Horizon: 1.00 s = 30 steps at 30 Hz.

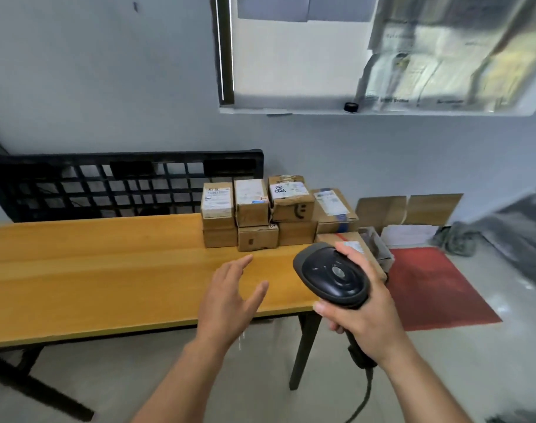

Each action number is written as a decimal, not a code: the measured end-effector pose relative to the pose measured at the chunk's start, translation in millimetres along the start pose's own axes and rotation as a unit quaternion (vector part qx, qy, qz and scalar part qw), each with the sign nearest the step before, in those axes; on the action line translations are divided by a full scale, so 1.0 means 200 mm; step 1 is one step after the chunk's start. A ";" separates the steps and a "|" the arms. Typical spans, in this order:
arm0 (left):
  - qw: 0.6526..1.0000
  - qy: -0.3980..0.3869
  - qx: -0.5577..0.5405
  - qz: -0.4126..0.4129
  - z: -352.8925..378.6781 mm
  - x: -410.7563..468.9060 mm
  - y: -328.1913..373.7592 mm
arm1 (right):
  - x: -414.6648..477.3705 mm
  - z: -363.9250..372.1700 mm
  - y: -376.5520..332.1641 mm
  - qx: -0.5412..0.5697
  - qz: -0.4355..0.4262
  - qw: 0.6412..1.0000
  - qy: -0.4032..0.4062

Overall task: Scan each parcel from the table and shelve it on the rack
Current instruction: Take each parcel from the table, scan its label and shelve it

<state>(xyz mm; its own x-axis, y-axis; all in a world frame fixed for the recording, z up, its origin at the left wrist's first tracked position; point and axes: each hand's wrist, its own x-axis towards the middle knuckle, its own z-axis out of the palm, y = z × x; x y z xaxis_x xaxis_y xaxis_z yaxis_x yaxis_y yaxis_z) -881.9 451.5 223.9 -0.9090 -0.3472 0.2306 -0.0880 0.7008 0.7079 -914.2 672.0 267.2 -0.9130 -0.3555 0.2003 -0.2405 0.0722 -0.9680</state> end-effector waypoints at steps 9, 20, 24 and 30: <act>0.997 -0.077 -0.003 0.022 0.42 0.44 0.06 | 0.30 -0.28 0.18 -0.048 0.048 0.994 0.091; 0.980 -0.194 -0.022 -0.036 0.83 0.63 0.14 | 0.44 -0.54 0.41 -0.082 0.102 0.981 0.145; 0.972 -0.220 -0.029 -0.072 0.94 0.66 0.16 | 0.50 -0.65 0.51 -0.077 0.122 0.980 0.139; 0.949 -0.251 -0.035 -0.189 1.11 0.67 0.20 | 0.63 -0.82 0.70 -0.051 0.174 0.980 0.084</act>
<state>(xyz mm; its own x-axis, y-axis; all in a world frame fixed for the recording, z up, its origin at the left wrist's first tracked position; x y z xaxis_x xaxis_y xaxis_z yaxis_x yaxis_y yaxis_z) -1097.9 571.5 136.0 -0.8986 -0.2133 -0.3834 -0.4357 0.5362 0.7229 -1117.7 790.2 181.0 -0.9848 -0.1357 -0.1083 0.0704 0.2579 -0.9636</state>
